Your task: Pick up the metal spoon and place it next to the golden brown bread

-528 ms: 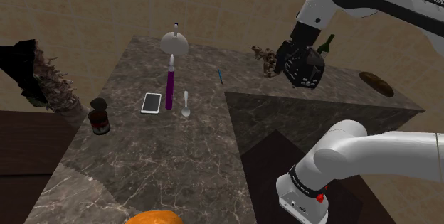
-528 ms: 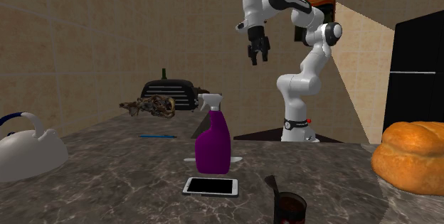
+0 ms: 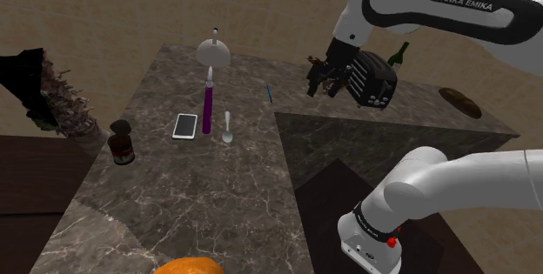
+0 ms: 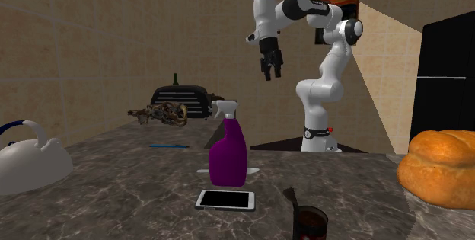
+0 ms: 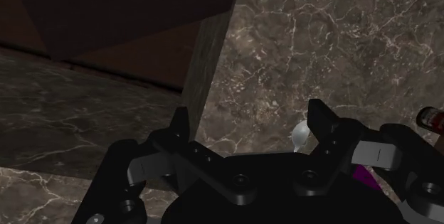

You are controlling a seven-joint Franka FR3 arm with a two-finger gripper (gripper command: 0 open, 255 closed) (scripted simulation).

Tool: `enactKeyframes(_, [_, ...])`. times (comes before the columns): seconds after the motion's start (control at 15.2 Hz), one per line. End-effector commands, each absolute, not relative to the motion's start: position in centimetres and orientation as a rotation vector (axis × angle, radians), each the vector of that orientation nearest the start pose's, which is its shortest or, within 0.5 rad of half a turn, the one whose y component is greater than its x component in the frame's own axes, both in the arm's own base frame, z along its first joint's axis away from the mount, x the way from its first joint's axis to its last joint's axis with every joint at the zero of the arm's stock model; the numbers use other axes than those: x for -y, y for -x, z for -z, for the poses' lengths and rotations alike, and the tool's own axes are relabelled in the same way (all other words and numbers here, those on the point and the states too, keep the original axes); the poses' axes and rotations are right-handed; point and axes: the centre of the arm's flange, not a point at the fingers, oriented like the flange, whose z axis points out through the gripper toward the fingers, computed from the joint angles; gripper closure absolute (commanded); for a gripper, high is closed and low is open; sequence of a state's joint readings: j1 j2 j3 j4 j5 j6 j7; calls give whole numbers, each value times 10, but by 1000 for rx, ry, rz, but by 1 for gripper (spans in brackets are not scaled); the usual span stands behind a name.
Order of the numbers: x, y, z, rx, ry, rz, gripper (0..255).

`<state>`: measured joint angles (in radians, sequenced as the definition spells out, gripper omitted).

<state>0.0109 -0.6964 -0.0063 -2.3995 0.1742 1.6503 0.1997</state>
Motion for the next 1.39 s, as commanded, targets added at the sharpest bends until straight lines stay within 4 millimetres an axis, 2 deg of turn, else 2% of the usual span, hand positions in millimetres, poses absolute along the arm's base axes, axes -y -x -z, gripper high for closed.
enactKeyframes(0.0, [-28, -355, -532, -352, 2946, -106, 0])
enactKeyframes(0.66, [-71, -448, -450, -529, 2914, -119, 0])
enactKeyframes(1.32, [-102, -544, -366, -704, 2871, -132, 0])
